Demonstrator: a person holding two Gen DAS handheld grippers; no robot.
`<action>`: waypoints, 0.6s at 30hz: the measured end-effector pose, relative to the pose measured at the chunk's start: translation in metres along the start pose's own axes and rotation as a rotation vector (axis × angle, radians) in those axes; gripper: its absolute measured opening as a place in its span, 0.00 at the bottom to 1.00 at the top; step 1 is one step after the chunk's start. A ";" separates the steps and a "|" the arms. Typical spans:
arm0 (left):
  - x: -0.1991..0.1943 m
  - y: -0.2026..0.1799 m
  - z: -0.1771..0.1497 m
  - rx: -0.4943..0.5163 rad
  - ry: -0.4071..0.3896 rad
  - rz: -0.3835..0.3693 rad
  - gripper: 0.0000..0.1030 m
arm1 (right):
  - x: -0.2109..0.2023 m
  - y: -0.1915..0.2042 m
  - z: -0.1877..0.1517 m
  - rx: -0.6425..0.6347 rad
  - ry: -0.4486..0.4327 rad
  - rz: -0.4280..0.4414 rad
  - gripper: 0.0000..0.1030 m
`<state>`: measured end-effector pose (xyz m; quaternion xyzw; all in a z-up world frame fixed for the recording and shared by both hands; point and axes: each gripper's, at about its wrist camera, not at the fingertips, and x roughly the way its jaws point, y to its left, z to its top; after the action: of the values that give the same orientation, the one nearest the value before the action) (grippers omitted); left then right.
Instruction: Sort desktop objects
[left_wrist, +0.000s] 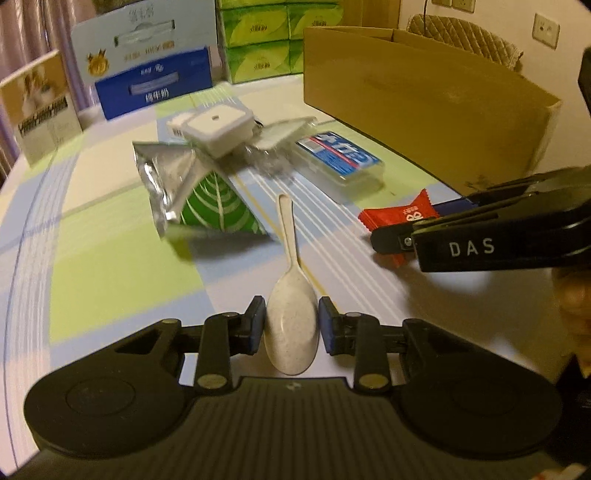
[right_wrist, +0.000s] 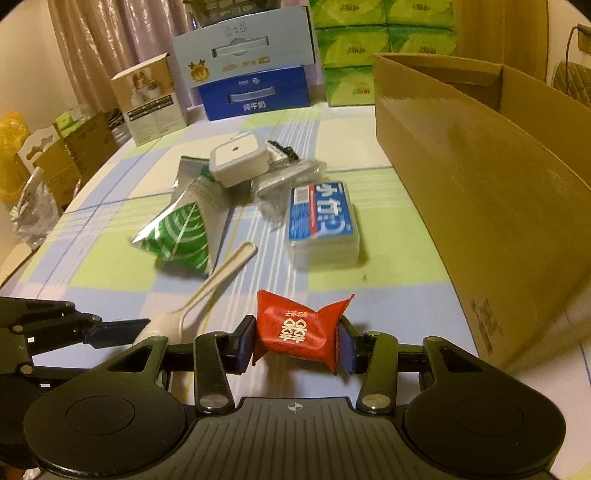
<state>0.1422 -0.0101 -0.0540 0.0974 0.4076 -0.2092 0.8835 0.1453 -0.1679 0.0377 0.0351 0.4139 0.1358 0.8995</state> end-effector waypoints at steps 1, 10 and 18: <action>-0.005 -0.003 -0.004 -0.006 0.002 -0.004 0.25 | -0.005 0.000 -0.004 0.001 0.004 0.004 0.41; -0.034 -0.030 -0.041 -0.047 -0.037 0.028 0.43 | -0.036 -0.008 -0.034 0.037 0.014 -0.018 0.42; -0.038 -0.040 -0.047 0.001 -0.073 0.094 0.45 | -0.035 -0.006 -0.038 0.016 0.004 -0.041 0.45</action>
<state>0.0706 -0.0192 -0.0556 0.1090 0.3698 -0.1711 0.9067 0.0966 -0.1853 0.0378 0.0335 0.4175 0.1142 0.9008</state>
